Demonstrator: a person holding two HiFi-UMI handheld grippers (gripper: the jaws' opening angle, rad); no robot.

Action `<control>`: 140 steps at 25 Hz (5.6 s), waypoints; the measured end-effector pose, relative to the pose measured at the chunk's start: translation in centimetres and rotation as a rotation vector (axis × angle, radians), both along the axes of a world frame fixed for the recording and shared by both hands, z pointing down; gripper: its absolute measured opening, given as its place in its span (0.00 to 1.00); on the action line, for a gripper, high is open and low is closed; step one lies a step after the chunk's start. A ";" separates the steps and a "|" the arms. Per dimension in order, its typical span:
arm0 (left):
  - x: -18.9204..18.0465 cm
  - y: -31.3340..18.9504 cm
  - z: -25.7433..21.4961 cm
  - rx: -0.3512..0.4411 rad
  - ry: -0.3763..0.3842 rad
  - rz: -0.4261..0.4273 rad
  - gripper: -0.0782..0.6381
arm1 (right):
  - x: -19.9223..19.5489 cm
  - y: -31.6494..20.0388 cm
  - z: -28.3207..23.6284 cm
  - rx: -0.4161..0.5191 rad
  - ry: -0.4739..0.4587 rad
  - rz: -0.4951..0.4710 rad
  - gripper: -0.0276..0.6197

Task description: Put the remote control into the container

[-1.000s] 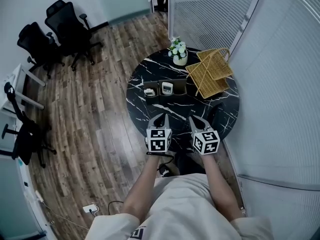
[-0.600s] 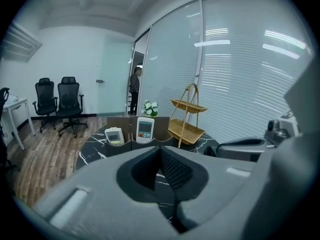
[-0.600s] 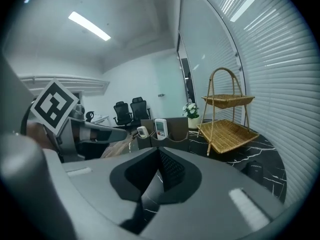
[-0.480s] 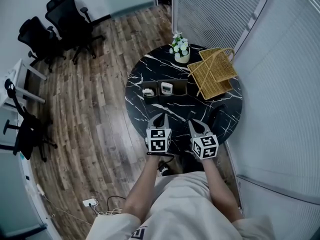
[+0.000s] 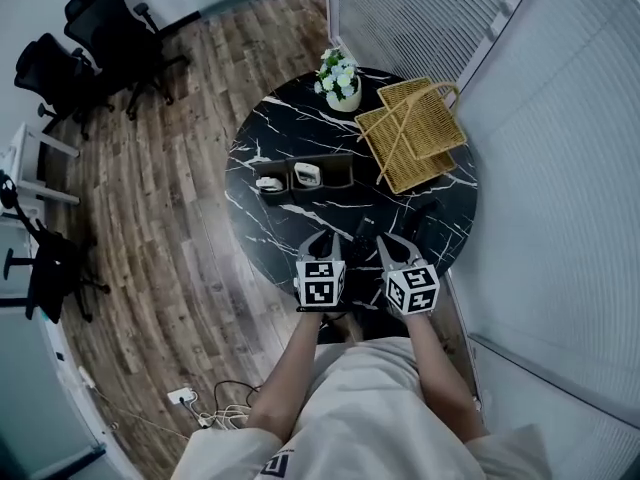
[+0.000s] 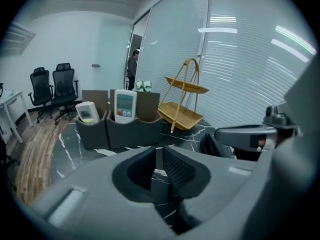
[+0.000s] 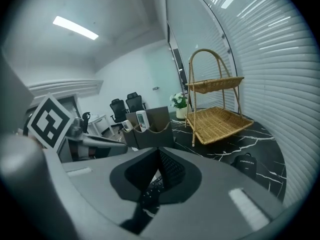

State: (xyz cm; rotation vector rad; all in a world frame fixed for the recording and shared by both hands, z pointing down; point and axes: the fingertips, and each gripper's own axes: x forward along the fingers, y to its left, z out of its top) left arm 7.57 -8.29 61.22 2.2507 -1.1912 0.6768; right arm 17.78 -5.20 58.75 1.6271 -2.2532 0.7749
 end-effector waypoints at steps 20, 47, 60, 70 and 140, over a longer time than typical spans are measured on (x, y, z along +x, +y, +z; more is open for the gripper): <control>9.8 1.7 12.1 -0.302 -0.309 0.267 0.50 | 5.3 -2.4 5.4 -0.115 0.024 -0.103 0.05; 6.8 0.4 4.6 -0.054 -0.109 0.114 0.39 | 0.6 -5.5 4.6 -0.200 -0.451 -0.317 0.23; 4.5 1.0 -2.4 0.207 -0.041 0.127 0.39 | -6.5 -4.4 -0.8 -0.204 -0.617 -0.651 0.26; 2.6 0.8 -5.5 0.354 -0.068 0.069 0.40 | -7.9 -5.6 -4.2 -0.074 -0.416 -0.773 0.18; -3.4 -2.2 -4.0 0.201 0.011 -0.275 0.11 | -5.9 -16.9 1.0 0.133 0.218 -0.663 0.27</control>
